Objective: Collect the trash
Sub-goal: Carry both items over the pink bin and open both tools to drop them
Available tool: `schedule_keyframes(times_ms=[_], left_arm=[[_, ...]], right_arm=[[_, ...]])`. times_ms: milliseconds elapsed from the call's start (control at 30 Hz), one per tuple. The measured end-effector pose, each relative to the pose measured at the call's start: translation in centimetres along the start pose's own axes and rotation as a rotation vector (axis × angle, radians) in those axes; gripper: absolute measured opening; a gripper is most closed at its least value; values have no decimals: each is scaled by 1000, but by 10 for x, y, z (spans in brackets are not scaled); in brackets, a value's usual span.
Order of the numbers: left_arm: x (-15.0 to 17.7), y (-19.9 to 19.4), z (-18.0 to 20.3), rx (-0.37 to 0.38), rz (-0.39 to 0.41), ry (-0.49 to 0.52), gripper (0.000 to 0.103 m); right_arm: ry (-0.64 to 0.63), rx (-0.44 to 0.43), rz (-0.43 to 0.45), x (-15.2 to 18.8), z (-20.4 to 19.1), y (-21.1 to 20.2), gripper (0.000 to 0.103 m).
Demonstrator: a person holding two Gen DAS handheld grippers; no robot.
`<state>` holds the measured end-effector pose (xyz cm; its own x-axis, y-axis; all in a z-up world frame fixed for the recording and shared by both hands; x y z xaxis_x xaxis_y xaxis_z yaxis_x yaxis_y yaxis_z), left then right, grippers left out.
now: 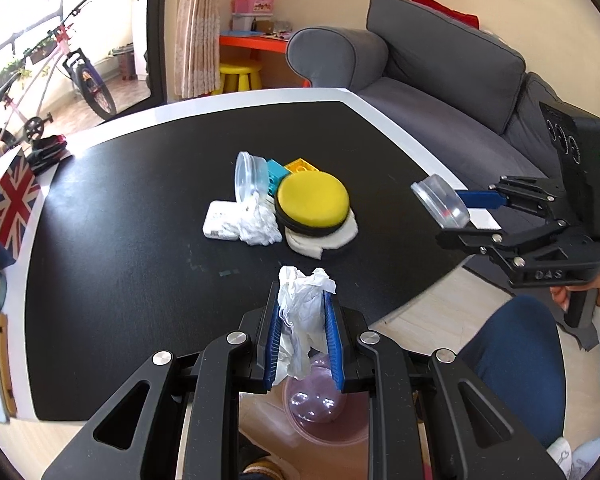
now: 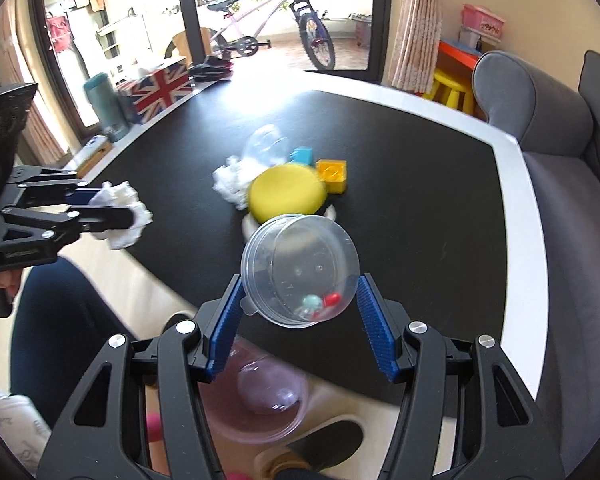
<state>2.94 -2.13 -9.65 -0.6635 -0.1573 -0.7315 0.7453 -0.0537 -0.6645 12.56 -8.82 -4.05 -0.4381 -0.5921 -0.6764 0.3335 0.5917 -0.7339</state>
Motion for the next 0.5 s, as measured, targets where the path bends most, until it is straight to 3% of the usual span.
schedule_keyframes(times_ms=[233,500], left_arm=[[28,-8,17,26,-24,-10,20],[52,-9,29,50,-54,-23,20]], right_arm=[[42,-64,-51,41,-29,-16,57],[66,-112,-152,93,-50,-4,57]])
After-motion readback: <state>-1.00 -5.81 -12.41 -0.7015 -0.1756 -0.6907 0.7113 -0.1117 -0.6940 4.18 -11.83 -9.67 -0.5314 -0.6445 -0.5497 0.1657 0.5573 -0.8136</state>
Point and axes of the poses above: each gripper's, at about its wrist camera, not at the fingertips, and y roughly the way its jaws point, z to its right, x to its underside, the point moved 8 cm from there along y, roughly the way its jaws point, and after that the axes turned 9 degrees about z, right-handed, at the moved point
